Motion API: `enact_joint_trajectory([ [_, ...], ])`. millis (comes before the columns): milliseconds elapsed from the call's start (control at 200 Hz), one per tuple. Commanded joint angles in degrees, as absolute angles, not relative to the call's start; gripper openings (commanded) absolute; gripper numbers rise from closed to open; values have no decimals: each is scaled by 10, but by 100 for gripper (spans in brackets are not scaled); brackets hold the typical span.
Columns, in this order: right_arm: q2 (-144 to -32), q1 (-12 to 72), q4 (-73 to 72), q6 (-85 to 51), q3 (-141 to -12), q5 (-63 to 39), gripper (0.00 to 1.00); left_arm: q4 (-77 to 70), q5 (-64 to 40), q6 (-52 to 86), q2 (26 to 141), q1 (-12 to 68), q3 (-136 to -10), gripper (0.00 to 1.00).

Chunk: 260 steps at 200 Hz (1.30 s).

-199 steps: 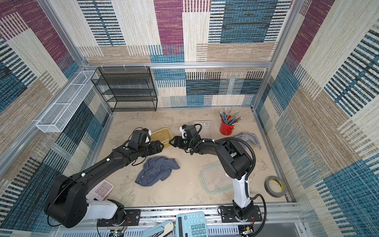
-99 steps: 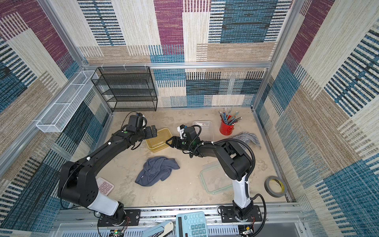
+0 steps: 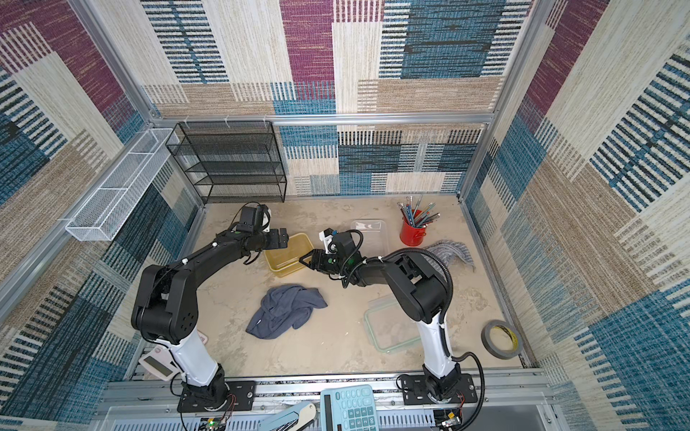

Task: Wipe the insides of the lunch boxes
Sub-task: Adjust the lunch box at the center of the board.

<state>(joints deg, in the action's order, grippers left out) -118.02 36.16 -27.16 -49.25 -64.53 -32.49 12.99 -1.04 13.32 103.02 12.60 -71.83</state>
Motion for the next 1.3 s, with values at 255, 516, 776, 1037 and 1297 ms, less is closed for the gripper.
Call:
enact_joint_trajectory([
  [255,-1199,363,-290,-503,-672,-342,57,110,-82,112,1048,124,-710,83],
  [516,-1214,357,-258,-486,-707,-337,58,89,-113,150,1017,124,-661,75],
  [776,-1222,342,-255,-489,-724,-344,58,59,-141,195,970,133,-599,68],
  [1037,-1233,336,-237,-485,-736,-346,56,34,-141,242,912,149,-523,66],
  [1297,-1214,336,-250,-481,-707,-353,55,34,-130,273,844,156,-476,66],
])
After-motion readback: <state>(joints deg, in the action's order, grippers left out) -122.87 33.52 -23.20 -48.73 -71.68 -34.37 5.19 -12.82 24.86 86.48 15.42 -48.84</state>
